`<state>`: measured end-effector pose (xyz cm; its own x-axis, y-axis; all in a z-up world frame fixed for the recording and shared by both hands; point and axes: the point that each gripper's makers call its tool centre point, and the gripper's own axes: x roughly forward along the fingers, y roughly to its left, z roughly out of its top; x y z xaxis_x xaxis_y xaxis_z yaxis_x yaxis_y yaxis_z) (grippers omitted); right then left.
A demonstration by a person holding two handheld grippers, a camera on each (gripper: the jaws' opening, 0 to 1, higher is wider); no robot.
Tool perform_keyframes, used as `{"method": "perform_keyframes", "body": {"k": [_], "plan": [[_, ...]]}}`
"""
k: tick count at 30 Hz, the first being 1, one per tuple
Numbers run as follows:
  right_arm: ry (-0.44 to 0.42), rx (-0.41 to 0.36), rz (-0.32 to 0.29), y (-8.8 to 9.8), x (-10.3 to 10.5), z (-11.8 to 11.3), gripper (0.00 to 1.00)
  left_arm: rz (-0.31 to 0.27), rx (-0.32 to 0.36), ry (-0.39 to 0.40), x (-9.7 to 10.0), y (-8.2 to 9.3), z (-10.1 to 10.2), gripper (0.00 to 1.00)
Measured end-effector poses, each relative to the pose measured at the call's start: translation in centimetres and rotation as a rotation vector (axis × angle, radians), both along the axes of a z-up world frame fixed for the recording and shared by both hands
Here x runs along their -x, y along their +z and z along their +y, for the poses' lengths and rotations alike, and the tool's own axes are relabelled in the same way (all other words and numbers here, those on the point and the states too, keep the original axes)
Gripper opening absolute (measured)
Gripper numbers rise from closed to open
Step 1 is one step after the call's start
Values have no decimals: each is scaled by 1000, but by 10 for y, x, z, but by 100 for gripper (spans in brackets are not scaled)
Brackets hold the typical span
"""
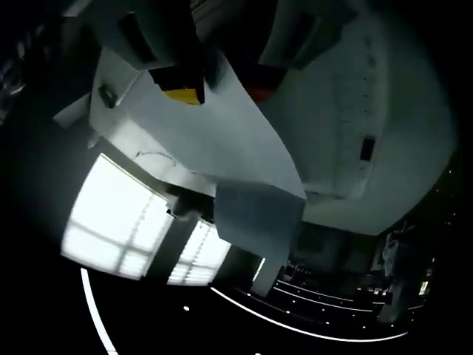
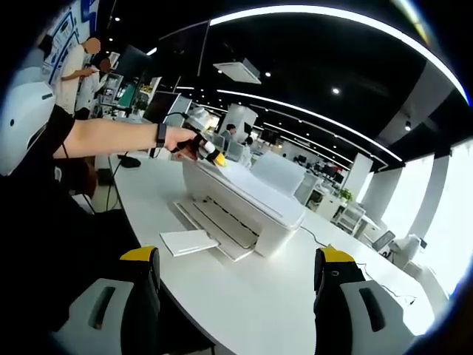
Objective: Remove the paper from the printer output slot and place it on top of the printer
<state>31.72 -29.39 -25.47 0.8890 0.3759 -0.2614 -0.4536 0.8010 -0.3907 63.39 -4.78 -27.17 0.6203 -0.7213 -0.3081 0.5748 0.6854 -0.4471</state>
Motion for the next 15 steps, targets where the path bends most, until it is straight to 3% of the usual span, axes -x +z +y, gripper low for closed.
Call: {"method": "perform_keyframes", "body": {"k": [15], "plan": [[1,1,1,0,-1,1,81,-7,-37,-22,2,-1,-2,25]]}}
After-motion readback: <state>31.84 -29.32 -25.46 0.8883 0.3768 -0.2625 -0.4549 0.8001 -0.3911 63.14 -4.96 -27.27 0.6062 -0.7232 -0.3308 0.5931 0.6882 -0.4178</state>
